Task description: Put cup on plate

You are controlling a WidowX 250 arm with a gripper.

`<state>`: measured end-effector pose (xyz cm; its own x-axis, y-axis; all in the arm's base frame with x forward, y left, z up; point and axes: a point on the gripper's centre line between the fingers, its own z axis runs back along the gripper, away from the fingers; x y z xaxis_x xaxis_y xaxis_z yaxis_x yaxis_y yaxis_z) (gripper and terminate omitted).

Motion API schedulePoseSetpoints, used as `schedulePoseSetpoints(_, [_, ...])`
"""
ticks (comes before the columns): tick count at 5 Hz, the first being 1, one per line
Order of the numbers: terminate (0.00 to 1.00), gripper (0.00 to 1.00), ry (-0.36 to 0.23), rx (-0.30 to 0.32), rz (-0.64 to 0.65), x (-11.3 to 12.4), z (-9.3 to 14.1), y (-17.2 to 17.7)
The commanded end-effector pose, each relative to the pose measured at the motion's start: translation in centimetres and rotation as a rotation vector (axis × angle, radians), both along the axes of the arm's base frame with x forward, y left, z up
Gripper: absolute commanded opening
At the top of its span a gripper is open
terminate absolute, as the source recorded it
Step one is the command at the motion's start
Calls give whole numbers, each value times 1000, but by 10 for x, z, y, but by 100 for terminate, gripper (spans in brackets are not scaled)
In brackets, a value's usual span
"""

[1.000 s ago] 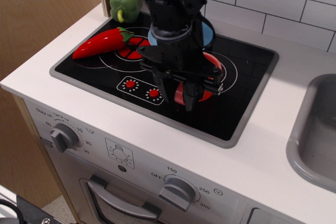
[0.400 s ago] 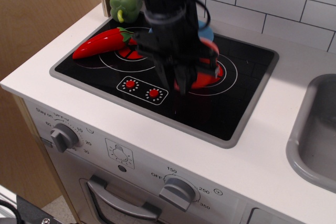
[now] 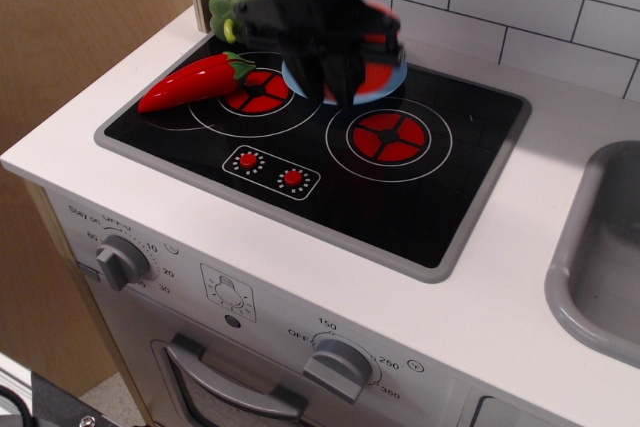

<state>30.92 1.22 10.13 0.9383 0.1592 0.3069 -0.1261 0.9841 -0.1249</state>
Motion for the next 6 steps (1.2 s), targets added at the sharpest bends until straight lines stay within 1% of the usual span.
schedulePoseSetpoints(1, [0, 0, -23, 44, 121, 35, -3, 28])
schedulePoseSetpoints(2, [0, 0, -12, 61, 146, 42, -10, 32])
schedulePoseSetpoints(3, [0, 100, 11, 52, 153, 42, -12, 32])
schedulePoseSetpoints(4, [0, 100, 8, 19, 174, 42, -7, 34])
schedulePoseSetpoints(5, [0, 100, -19, 16, 197, 44, 0, 33])
schedulePoseSetpoints(6, [0, 100, -51, 25, 209, 41, 11, 30])
